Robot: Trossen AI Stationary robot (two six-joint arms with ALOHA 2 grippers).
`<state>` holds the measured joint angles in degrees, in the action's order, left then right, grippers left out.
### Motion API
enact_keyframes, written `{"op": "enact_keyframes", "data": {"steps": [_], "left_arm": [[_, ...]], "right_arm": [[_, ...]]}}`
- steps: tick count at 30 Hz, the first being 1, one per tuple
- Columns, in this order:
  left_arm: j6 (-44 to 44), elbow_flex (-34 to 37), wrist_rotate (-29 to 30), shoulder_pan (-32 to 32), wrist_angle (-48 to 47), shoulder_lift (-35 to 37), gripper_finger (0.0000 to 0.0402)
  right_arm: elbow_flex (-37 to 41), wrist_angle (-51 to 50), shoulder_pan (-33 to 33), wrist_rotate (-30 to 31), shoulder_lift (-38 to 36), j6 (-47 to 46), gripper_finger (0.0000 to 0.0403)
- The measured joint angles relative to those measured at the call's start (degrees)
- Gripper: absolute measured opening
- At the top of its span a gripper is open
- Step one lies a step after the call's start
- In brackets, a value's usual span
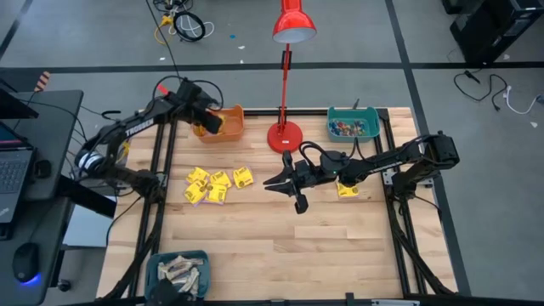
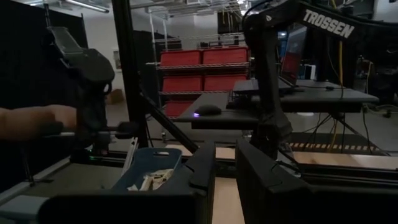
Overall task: Sort candy
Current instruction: Put the yellow candy into the orange bin
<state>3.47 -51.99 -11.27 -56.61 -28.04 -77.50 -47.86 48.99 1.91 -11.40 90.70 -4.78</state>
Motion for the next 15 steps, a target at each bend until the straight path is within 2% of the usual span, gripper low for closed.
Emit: {"op": "enact_keyframes", "data": {"steps": [6, 15], "left_arm": [[3.1, 0.4, 0.1, -0.9, 0.0, -0.7, 0.0014], [2.3, 0.6, 4.8, -0.9, -2.1, -0.7, 0.0079]], "right_arm": [[0.0, 0.0, 0.0, 0.0, 0.0, 0.0, 0.0049], [0.0, -0.6, 0.0, 0.0, 0.0, -0.2, 0.0049]]}}
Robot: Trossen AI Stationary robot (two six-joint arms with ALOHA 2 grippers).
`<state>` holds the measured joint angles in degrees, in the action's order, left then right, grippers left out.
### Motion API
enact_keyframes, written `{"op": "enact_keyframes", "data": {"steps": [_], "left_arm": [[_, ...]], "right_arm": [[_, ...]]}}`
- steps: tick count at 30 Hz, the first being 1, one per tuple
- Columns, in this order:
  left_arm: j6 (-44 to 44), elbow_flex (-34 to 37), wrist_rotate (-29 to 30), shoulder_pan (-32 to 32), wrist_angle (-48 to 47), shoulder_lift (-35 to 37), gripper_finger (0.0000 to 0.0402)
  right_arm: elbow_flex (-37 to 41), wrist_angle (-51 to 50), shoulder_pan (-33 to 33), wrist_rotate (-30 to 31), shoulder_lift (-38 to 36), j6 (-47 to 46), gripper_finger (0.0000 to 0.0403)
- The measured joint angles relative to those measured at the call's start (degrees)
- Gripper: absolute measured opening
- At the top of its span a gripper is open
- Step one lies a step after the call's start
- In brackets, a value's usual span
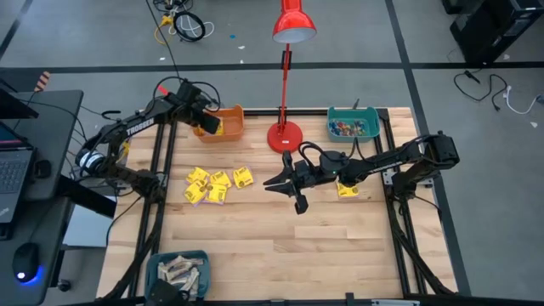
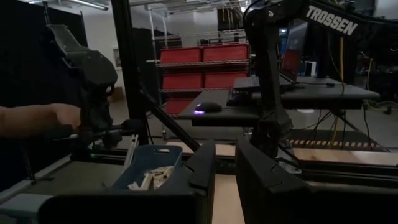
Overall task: Sort candy
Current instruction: Put the yellow candy into the orange bin
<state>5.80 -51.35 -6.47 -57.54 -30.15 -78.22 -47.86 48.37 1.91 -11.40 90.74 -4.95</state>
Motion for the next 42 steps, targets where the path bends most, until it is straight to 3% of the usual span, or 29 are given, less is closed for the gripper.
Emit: {"op": "enact_keyframes", "data": {"steps": [10, 19, 25, 34, 42], "left_arm": [[-3.5, -0.4, 0.4, 0.0, -1.5, 1.1, 0.0136], [-5.7, -4.0, -8.2, 2.4, -5.2, 10.2, 0.0137], [-3.4, -3.7, -8.5, 9.1, -4.6, 20.2, 0.0137], [2.4, -2.6, -6.0, 26.2, -0.9, 32.1, 0.0137], [3.9, -2.6, 0.9, 39.0, 0.4, 35.0, 0.0137]], "right_arm": [[0.0, -3.9, 0.0, 1.9, 0.0, -1.2, 0.0049], [0.0, -28.0, 0.0, 20.8, -4.0, -4.5, 0.0049], [0.0, -45.3, 0.0, 30.1, -8.0, -18.2, 0.0049], [0.0, -76.5, -0.5, 29.9, -11.7, -43.9, 0.0049], [0.0, -92.6, 0.4, 24.0, -11.2, -57.1, 0.005]]}}
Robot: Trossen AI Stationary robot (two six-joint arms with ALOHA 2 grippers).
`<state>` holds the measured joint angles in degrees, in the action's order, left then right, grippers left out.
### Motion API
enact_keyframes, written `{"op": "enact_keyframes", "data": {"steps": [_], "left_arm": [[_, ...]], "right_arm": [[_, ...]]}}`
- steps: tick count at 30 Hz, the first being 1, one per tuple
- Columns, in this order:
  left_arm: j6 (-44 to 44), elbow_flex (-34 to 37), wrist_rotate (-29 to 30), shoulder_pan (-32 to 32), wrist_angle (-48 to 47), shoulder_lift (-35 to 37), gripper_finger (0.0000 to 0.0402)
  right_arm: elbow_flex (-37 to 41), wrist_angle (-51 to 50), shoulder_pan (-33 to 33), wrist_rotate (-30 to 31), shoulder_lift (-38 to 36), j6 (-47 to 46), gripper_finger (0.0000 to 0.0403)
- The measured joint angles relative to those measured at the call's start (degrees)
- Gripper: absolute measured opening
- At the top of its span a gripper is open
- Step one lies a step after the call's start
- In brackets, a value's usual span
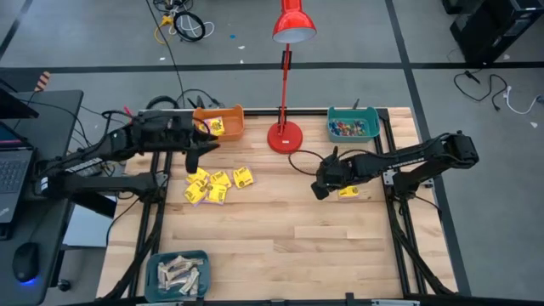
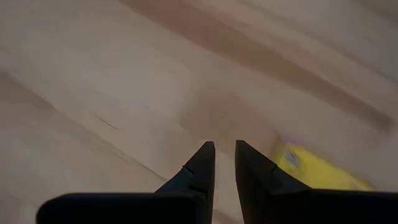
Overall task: Sort candy
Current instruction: Put the yellow candy into the orange bin
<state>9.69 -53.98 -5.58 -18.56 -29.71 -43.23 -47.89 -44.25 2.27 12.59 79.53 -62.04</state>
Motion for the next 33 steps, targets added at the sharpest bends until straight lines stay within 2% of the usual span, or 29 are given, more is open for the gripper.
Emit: {"op": "enact_keyframes", "data": {"steps": [7, 14, 25, 33], "left_arm": [[0.0, 0.0, 6.2, 8.5, 0.9, -0.3, 0.0137], [-0.2, 0.0, 9.4, 12.5, 2.0, -0.4, 0.0137], [-0.2, 1.2, 12.0, 14.6, 2.6, -0.3, 0.0137], [1.6, 5.7, 12.5, 14.6, 4.5, -0.3, 0.0137]], "right_arm": [[-1.6, -18.0, 1.1, -2.6, 1.6, -7.8, 0.005], [-1.6, -14.9, 3.3, -4.7, 6.6, -6.9, 0.0071], [-1.6, -12.0, 3.2, -4.2, 14.9, -4.2, 0.0119], [-1.6, -10.2, 3.2, -3.0, 16.5, -3.4, 0.0118]]}}
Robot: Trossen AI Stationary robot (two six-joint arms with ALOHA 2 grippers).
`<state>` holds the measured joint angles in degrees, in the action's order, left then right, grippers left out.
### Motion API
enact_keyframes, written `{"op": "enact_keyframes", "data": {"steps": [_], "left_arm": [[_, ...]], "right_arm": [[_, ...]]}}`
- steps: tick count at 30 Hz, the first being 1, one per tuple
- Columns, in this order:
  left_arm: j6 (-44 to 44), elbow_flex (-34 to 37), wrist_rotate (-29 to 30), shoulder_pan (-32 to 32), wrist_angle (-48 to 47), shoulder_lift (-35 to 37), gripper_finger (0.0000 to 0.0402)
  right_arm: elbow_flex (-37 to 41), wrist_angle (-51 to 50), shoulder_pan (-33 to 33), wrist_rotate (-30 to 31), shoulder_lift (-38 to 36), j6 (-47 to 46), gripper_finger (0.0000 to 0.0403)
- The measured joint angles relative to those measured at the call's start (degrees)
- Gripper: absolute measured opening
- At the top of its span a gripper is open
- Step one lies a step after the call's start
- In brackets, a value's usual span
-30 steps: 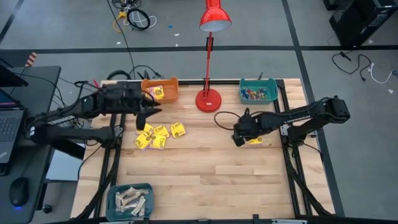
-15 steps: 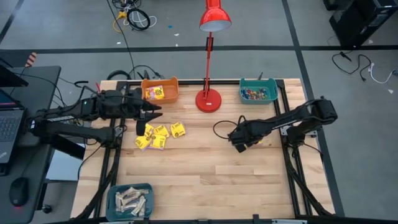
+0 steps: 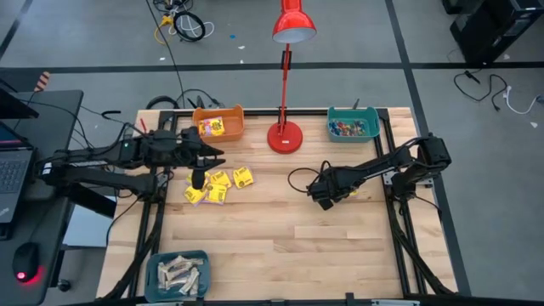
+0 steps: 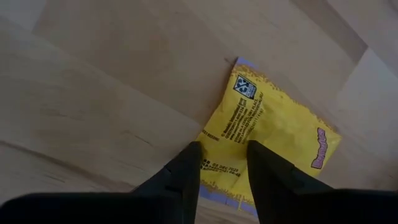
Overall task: Sort candy
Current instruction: Put the yellow candy into the orange bin
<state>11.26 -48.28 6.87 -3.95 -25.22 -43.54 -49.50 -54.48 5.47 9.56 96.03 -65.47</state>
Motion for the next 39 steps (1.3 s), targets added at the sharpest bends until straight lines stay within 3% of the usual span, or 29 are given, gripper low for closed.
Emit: {"op": "enact_keyframes", "data": {"steps": [11, 17, 21, 26, 31, 39], "left_arm": [[-0.3, 0.6, 0.0, 0.0, 3.3, 0.2, 0.0137], [-0.5, 0.6, 0.0, 0.4, 3.2, 0.1, 0.0137], [-2.1, 0.6, 0.0, 1.6, 3.3, 0.1, 0.0137], [-4.9, 3.3, -1.4, 3.4, 10.0, 0.1, 0.0137], [-6.6, 9.9, -10.2, 4.7, 23.0, 0.1, 0.0137], [-3.8, 21.7, -16.6, 5.8, 49.1, -0.5, 0.0137]], "right_arm": [[-0.1, 0.5, 0.1, -0.1, 0.3, 2.1, 0.0008], [0.1, 0.7, 0.7, 0.3, -0.7, 4.9, 0.0001], [0.1, 5.0, 2.4, 2.6, -6.0, 5.8, 0.0001], [0.1, 20.7, 4.8, 4.3, -13.4, 12.3, 0.0001], [0.1, 42.5, 6.9, 4.7, -16.9, 26.2, 0.0001], [0.1, 74.7, 6.6, -11.9, -16.8, 45.6, 0.0001]]}}
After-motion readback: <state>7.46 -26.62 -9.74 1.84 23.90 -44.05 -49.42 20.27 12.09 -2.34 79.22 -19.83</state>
